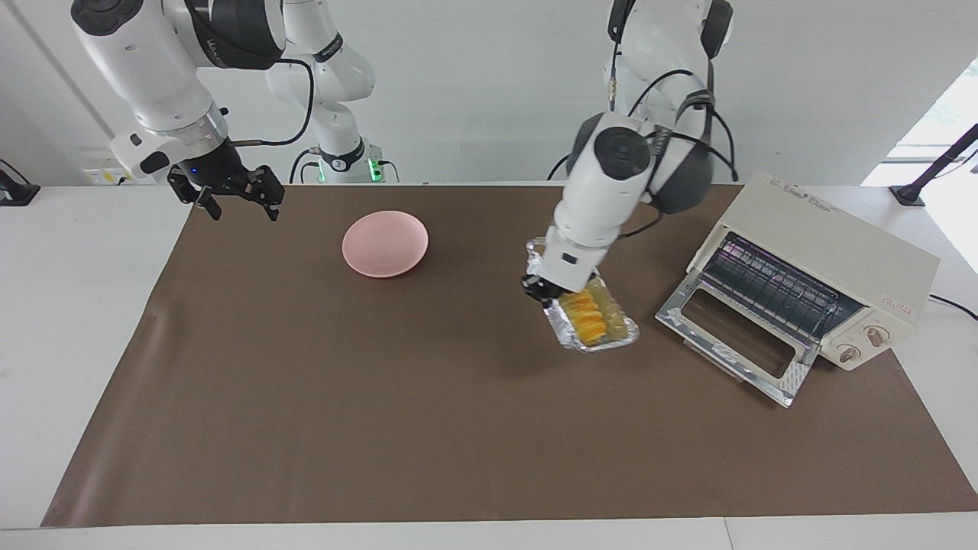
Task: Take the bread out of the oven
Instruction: 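Grasp the foil tray in the oven and pull it out with the left gripper, then carry the foil tray over the table and set it down with the left gripper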
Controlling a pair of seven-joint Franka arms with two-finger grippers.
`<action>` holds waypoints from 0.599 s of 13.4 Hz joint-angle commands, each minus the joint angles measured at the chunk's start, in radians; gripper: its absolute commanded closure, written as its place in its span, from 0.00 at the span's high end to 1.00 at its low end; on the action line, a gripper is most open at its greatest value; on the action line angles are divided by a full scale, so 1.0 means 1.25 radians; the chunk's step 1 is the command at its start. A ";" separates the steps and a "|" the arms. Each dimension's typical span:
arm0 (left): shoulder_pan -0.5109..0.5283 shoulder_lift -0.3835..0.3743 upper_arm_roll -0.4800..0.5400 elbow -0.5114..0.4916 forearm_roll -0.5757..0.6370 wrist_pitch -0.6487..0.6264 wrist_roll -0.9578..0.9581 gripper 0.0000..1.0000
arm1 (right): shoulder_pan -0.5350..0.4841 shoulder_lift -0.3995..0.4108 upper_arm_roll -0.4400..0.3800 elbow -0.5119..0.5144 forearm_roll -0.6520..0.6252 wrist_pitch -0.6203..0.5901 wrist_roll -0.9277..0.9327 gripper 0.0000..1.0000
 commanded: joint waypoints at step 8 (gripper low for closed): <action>-0.134 0.052 0.021 -0.132 -0.058 0.246 -0.008 0.99 | -0.052 -0.034 0.006 -0.100 0.059 0.101 0.014 1.00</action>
